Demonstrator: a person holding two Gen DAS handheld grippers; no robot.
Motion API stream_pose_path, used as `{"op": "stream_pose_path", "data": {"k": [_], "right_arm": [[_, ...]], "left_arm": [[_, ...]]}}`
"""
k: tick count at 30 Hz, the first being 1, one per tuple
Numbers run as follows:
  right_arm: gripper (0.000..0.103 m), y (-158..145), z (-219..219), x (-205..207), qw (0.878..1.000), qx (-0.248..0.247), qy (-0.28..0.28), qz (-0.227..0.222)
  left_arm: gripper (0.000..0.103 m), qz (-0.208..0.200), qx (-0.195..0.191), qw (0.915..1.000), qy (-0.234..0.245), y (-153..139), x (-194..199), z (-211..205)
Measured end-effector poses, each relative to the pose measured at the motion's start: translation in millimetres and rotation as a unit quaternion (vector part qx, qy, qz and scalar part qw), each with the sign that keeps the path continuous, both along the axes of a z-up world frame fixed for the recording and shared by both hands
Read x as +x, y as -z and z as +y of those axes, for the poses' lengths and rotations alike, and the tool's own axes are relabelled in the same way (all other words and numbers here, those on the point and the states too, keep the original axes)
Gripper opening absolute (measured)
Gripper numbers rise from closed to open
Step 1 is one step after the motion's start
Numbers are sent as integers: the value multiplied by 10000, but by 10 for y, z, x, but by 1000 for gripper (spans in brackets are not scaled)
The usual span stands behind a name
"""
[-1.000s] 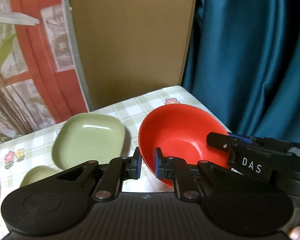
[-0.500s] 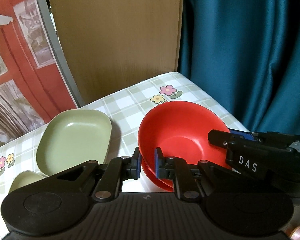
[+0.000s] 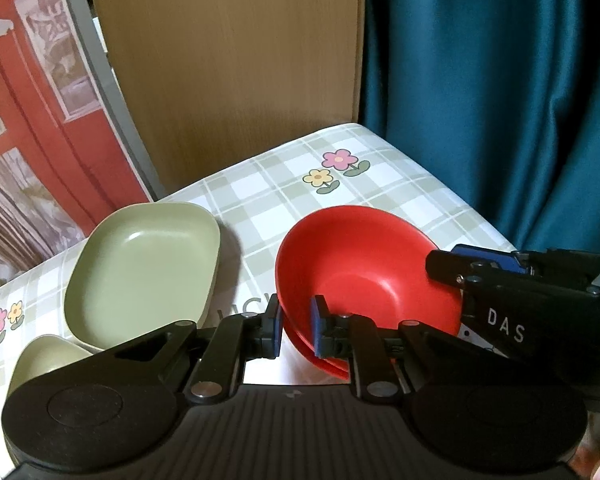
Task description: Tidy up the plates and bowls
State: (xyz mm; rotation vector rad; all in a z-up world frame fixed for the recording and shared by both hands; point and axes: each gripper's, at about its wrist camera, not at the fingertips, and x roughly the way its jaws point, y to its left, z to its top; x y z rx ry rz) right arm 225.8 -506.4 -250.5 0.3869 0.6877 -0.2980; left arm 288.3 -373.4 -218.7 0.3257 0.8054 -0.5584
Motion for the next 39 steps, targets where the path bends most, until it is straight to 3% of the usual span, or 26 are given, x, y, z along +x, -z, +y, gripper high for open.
{"op": "stream_pose_path", "data": {"k": [6,15,19,26,39], "right_arm": [[17,-50,25,-25,10000,-68,52,26],[20,-244,156,-145,9998,-114,56,-127],[22,-342,315,-187,9995,-135,-104,-251],[22,-487,764,-176,9986,-294,-278,-354],[24,-826,1791,-158,9912,-672,-738,-868]], "left_arm": [[35,103,-79,9998,-171,-38,38,101],[35,-72,-187,9996,-202,-227,-35,538],[36,-147,-295,9993,-183,-308,-80,887],[37,-624,-49,9968,-506,-477,-156,1617],[37,-969,-264,9814,-1635,-808,-162,3117]]}}
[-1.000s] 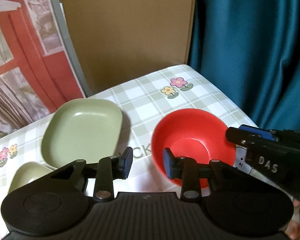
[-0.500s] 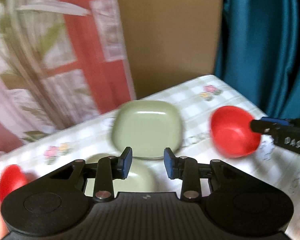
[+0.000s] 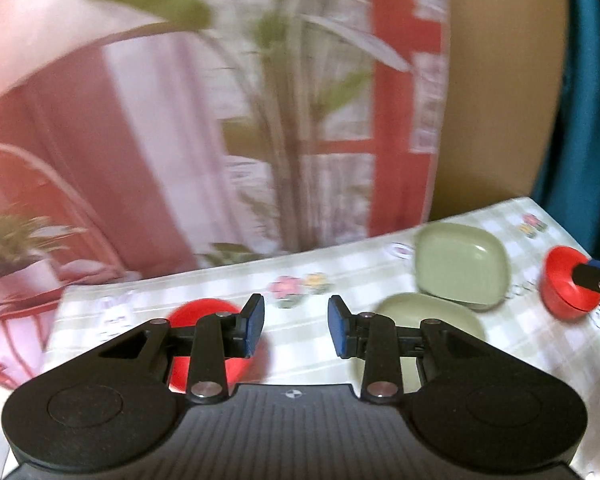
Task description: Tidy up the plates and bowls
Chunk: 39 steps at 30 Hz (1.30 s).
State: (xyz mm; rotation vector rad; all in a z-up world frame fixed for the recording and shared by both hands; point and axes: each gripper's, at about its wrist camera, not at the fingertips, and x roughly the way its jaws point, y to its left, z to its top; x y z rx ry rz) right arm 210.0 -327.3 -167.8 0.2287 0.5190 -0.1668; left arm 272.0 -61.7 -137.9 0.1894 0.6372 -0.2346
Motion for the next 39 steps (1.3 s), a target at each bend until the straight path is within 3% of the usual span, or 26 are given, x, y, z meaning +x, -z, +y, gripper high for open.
{"op": "stream_pose_path", "data": {"k": [16,22,34,39], "right_arm": [[24,-11,1054,408,9967,-89,-768,268],[24,40,1356,665,9942,106,-998,383],[24,221,1956,1240,9863,-226,-1483,682],[24,322,2193,1453,9814,-390,-1729,740]], "left_arm": [[38,-38,-266,9964,-806,19,4,1263],[38,-185,25,9962,-850,164,-6,1496],[39,87,-583,9935,-974,451,378,1797],[45,71,-464,9949,-892,640,548,1685]]}}
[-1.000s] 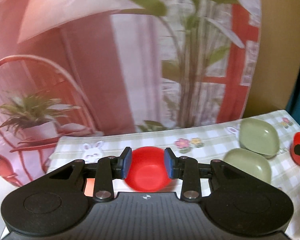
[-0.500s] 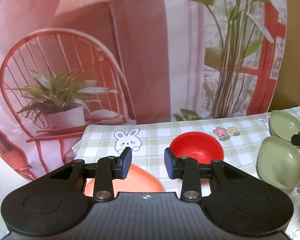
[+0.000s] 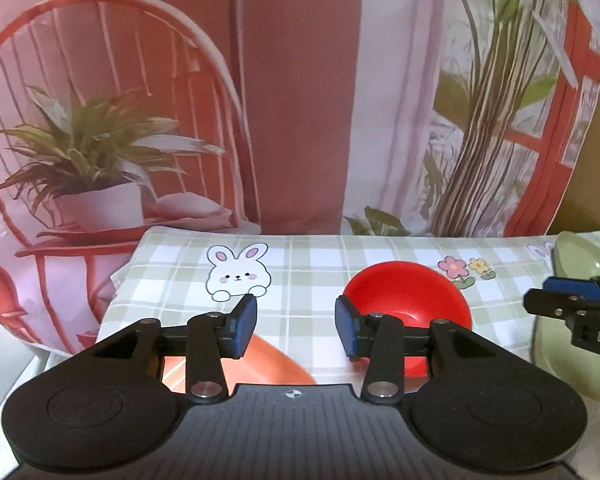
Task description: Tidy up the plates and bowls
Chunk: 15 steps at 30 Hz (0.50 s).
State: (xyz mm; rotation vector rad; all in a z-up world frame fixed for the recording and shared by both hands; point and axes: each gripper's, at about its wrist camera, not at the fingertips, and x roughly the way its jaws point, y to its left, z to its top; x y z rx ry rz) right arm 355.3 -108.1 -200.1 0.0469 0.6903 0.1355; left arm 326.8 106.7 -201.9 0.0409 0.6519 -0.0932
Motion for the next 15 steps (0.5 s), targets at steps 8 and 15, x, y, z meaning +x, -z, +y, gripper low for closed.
{"op": "stream_pose_path", "data": {"k": [8,15], "right_arm": [[24,196,309,326,9989,-318,-313,137],[24,371,391,535,9982,-331,-346,349]], "left_arm": [[45,405,-242,9989,-39,322,319,-21],[51,498,-516,9974,-50,382,464,17]]}}
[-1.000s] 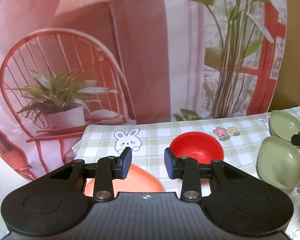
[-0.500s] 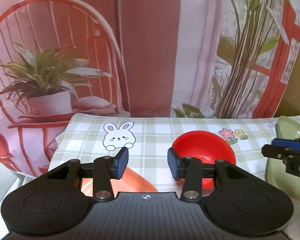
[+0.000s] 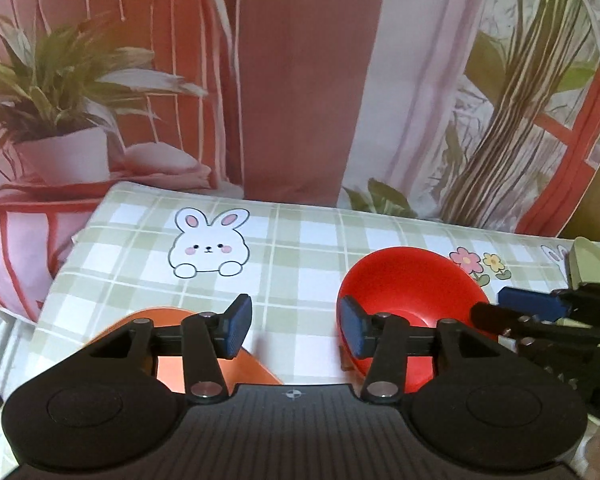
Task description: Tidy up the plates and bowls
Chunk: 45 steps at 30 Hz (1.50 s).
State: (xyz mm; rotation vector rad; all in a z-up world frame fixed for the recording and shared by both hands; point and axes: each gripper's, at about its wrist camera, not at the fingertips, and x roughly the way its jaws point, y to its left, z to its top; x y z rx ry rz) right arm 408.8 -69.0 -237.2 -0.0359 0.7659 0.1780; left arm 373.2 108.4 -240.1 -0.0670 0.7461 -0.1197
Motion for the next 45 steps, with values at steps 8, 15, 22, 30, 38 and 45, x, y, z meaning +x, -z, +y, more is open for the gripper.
{"op": "stream_pose_path", "data": {"k": [8,15,22,30,38,45], "right_arm": [[24,142,6,52,9996,177,-88,180],[18,171,3,37,9989,383,-99,262],[14,97,28,-64,9984,484,-151,239],[13,-58,-161,-247,9959,818,27,377],[13,-302,-555,-607,9962,812,115,296],[14,-494,-960,-914,9973,669,275,96]], "left_arm": [[51,131,108,9998,123,111,60,-107],[26,281,-189,9993,158,172,38,-142],[12,283,-44,9994,204,123,-85,-216],[12,277,-93,9990,349,-112,-307,-327],[12,158,-10,9975,694,-402,-508,-739],[12,74,31,9954,958,-612,-624,-1197]]}}
